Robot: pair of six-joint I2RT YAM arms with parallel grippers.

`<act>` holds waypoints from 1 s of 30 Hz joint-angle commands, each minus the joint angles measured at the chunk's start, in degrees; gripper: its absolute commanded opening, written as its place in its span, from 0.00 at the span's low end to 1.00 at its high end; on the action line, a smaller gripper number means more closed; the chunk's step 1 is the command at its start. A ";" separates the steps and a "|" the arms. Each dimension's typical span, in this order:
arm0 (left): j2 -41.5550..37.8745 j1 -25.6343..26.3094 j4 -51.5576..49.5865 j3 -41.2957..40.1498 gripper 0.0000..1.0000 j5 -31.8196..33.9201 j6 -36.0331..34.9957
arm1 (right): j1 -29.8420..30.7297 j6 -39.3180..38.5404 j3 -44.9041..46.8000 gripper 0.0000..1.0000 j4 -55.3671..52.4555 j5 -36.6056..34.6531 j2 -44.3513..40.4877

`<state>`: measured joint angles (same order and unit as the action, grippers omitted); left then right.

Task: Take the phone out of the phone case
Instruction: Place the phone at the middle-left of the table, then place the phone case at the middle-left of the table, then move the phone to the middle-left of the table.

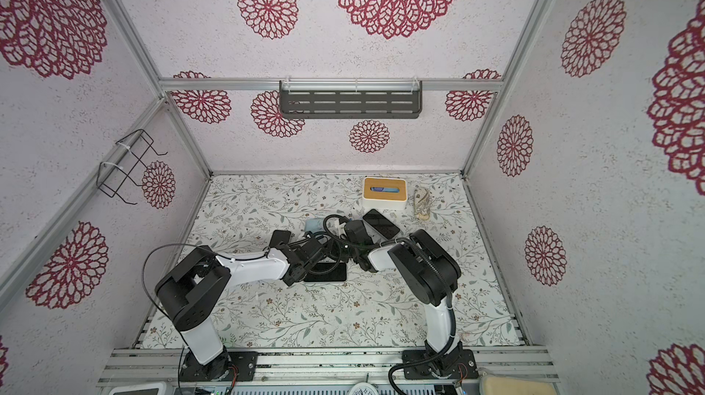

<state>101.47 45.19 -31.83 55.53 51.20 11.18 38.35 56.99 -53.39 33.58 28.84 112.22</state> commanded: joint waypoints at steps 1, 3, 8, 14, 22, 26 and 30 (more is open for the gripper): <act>-6.37 1.00 -6.18 2.54 0.85 2.60 7.07 | 0.57 -0.93 -2.58 0.00 -0.69 1.00 0.64; -10.36 0.32 -10.48 3.31 0.87 2.10 12.05 | 1.14 -1.06 -3.40 0.00 -1.51 0.54 1.23; -22.53 -3.64 -16.52 2.63 0.99 -4.38 20.83 | 3.19 -1.42 -5.53 0.00 -4.76 -1.26 2.18; -34.00 -11.17 -17.08 -0.17 0.97 -13.20 25.24 | 5.51 -2.05 -8.07 0.00 -9.89 -4.53 3.13; -43.95 -16.39 -17.94 -2.08 0.97 -18.51 26.68 | 9.33 -2.88 -14.69 0.00 -17.26 -8.77 6.20; -47.37 -16.67 -18.49 -2.42 0.97 -19.51 27.46 | 11.33 -3.10 -20.88 0.00 -20.36 -10.00 10.10; -50.44 -16.73 -19.41 -2.59 0.97 -20.57 28.44 | 13.36 -4.08 -27.45 0.00 -23.76 -11.71 13.88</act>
<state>52.75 28.86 -49.84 53.58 32.27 38.22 49.95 54.87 -77.10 13.74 19.25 124.95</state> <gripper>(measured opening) 0.972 0.057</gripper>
